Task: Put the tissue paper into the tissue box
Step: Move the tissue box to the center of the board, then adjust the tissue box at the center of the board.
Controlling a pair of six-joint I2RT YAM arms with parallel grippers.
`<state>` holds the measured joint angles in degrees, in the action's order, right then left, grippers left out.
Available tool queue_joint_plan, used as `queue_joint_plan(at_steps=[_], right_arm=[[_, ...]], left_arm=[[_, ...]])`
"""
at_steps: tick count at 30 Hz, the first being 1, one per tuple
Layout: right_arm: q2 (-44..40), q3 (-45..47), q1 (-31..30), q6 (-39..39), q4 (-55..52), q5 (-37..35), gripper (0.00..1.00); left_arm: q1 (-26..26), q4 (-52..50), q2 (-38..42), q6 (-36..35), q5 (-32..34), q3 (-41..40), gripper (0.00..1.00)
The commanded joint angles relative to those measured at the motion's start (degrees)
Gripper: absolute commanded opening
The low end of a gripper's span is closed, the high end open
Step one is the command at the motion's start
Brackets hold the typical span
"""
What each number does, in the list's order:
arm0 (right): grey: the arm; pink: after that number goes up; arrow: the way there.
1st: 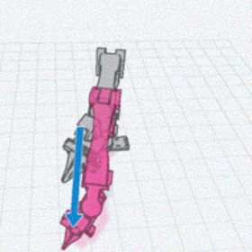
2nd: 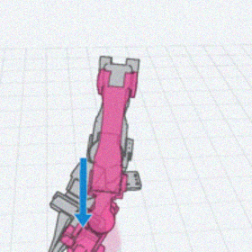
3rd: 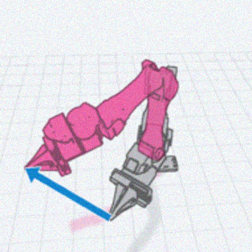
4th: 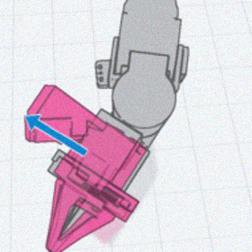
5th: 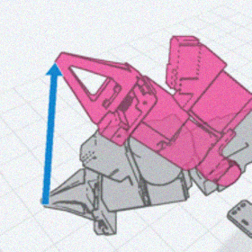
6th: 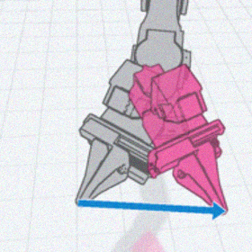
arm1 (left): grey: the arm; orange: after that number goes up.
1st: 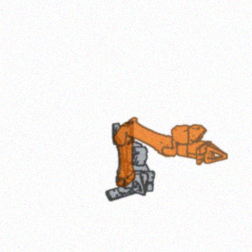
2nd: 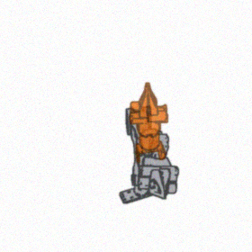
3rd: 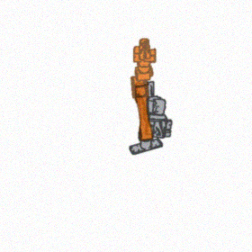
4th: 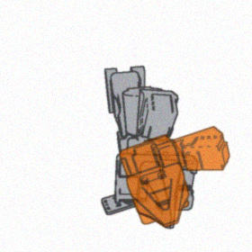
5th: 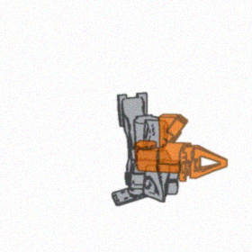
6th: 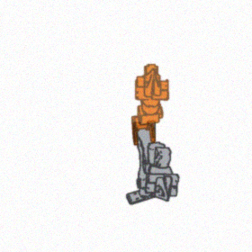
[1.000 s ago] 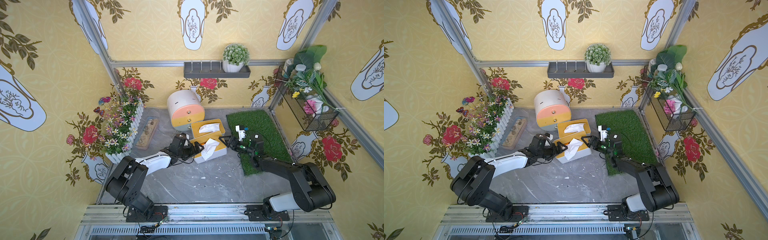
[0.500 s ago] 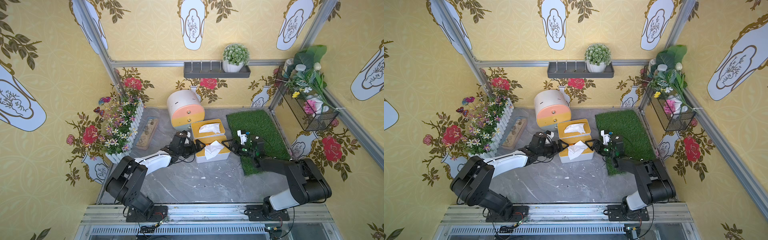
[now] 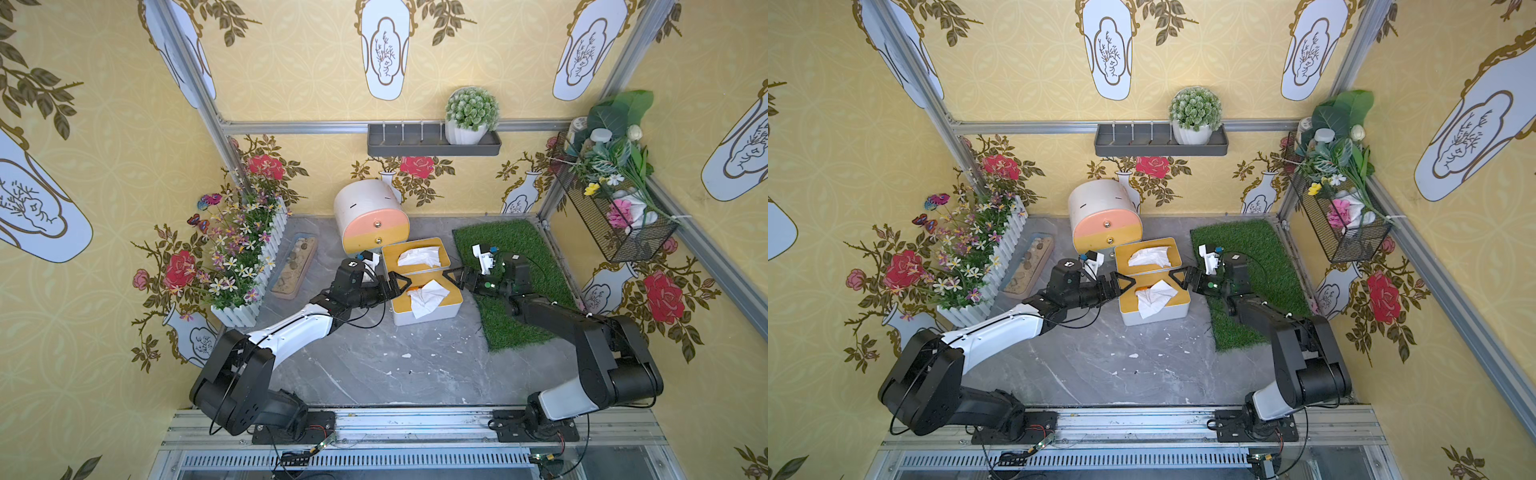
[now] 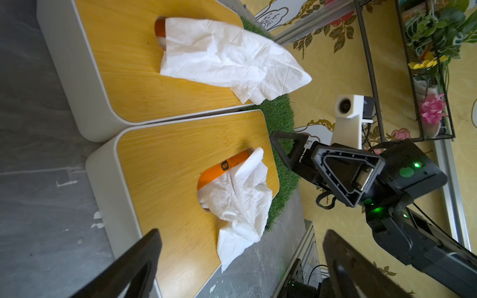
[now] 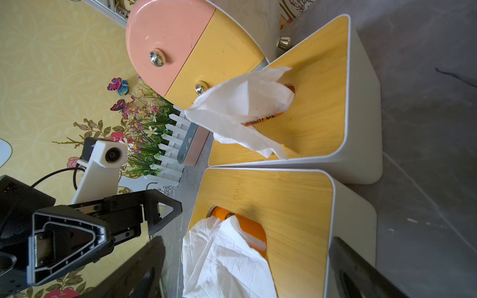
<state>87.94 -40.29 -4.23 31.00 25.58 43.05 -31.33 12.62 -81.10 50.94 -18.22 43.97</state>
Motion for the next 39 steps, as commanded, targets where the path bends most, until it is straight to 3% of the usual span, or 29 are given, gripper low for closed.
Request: queue_joint_plan(at_steps=[1,10,16,25,39], right_arm=[[3.0,-1.4,0.1,-2.2,3.9,2.8,1.0],[8.8,-1.2,0.2,-0.4,16.0,3.0,1.0],[6.1,4.3,0.3,1.4,23.1,-3.0,1.0],[11.1,7.4,1.7,14.6,42.8,-5.3,1.0],[31.7,4.8,2.0,37.7,73.2,-6.2,1.0]], left_arm=[[0.1,-0.6,1.4,-2.2,0.5,-0.7,1.0],[1.9,-4.6,7.2,-4.9,3.1,-2.7,1.0],[1.9,-4.7,9.4,-5.4,3.5,-4.2,1.0],[1.9,-4.2,12.6,-5.2,4.5,-6.3,1.0],[1.9,-7.7,17.8,-6.8,5.9,-7.2,1.0]])
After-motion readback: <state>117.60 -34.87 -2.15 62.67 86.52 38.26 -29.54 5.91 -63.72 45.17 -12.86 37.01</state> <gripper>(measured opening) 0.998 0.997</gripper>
